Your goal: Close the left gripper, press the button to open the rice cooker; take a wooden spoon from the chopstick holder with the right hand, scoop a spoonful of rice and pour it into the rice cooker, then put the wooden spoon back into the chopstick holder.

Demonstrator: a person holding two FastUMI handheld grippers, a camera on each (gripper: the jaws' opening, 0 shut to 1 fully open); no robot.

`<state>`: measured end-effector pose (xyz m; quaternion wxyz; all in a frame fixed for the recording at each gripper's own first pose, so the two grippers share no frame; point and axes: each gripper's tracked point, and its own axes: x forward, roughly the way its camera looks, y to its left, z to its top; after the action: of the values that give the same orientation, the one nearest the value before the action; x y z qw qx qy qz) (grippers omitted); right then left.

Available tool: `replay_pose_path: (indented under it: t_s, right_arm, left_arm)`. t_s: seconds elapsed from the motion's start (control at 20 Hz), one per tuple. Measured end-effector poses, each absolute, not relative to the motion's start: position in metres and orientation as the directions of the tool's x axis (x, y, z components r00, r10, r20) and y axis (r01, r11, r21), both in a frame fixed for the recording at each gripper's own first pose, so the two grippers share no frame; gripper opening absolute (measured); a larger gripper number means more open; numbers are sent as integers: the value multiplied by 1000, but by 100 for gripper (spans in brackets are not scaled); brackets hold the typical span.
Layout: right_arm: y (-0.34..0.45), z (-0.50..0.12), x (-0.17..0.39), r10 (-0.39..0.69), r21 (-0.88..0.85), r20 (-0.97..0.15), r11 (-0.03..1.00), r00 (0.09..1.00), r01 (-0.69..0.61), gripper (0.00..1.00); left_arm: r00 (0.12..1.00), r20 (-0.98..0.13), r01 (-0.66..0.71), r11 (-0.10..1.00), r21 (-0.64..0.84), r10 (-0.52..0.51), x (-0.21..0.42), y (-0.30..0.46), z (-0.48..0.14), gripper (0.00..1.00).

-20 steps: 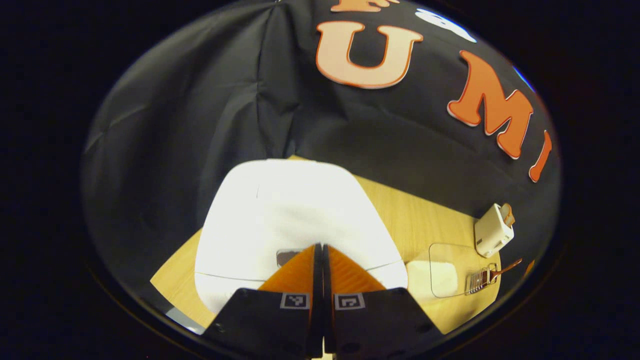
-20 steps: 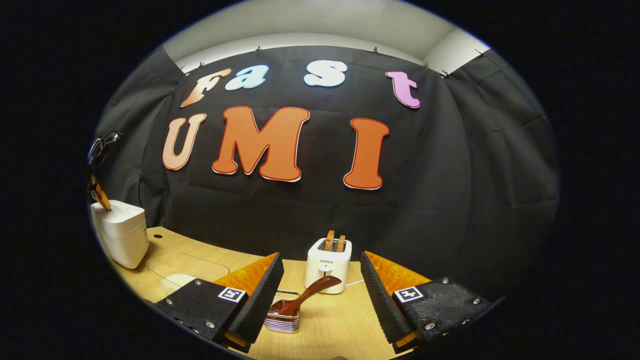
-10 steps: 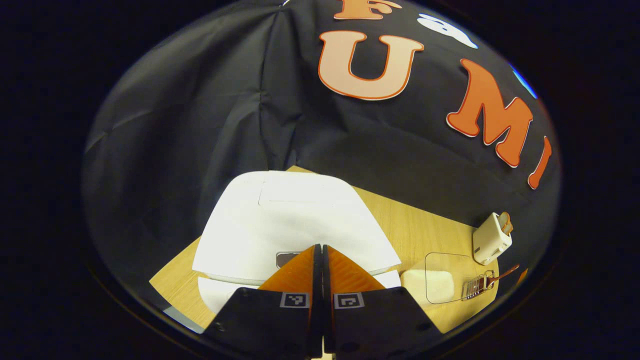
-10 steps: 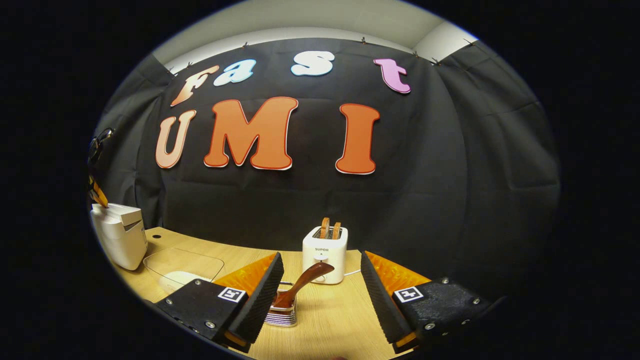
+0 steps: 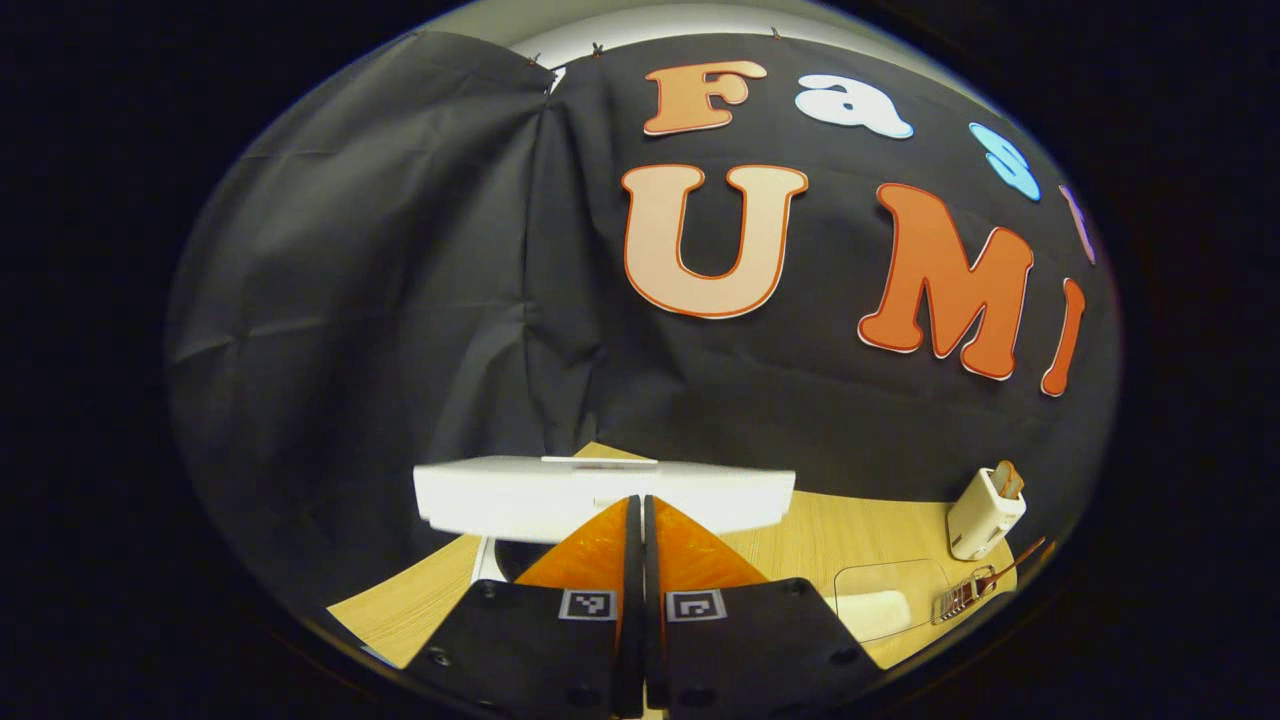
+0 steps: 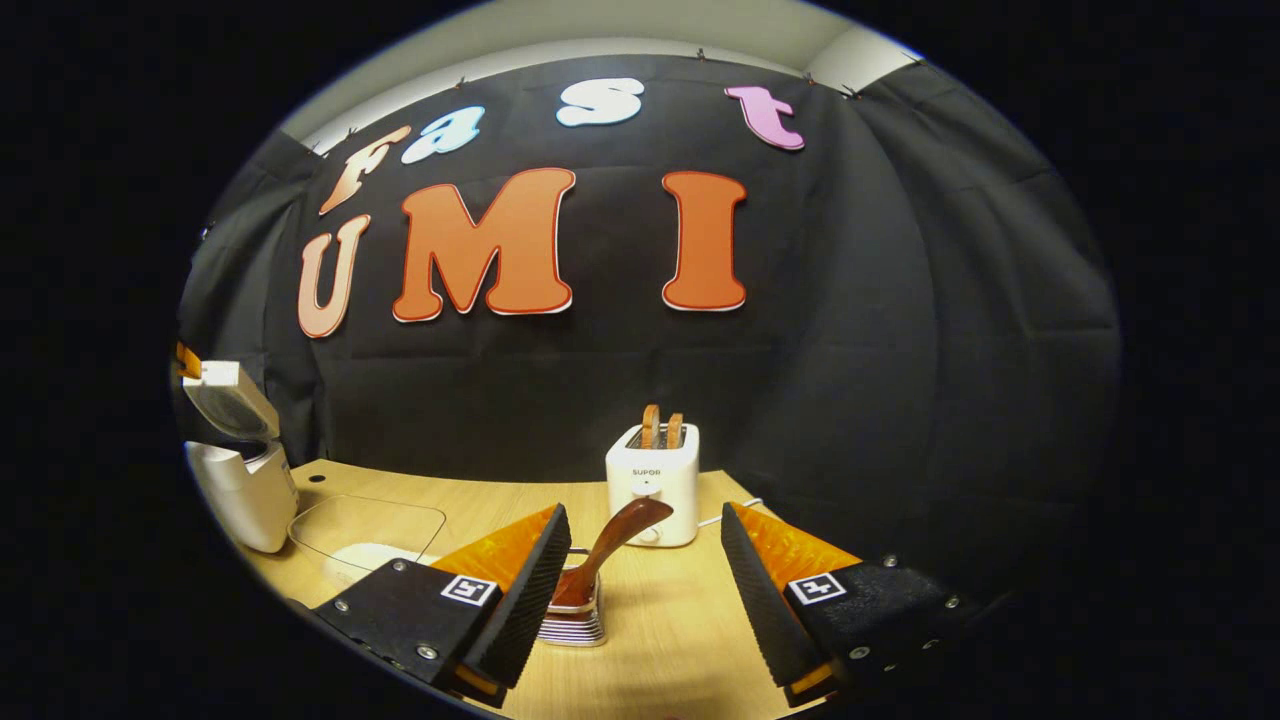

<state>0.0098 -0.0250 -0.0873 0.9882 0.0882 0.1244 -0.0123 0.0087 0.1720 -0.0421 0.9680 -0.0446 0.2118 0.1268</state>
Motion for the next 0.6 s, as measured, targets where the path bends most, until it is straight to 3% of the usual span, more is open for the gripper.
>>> replay_pose_path:
  t_s: [0.4, 0.45, 0.5, 0.6]
  right_arm:
    - [-8, -113, 33, 57, 315, -315, 948, 947, 48, 87]
    - [-7, -115, 38, 60, 329, -318, 943, 946, 51, 92]
    - [-7, -117, 40, 60, 344, -319, 937, 946, 57, 86]
    - [-9, -127, 48, 55, 378, -338, 922, 940, 82, 84]
  left_arm:
    - [903, -377, -222, 975, -6, 203, 0, 158, -37, 4]
    - [907, -373, -215, 977, -9, 196, 1, 156, -37, 4]
    - [906, -377, -213, 977, -9, 194, 0, 155, -39, 4]
    - [908, -369, -212, 977, 1, 197, -2, 153, -41, 5]
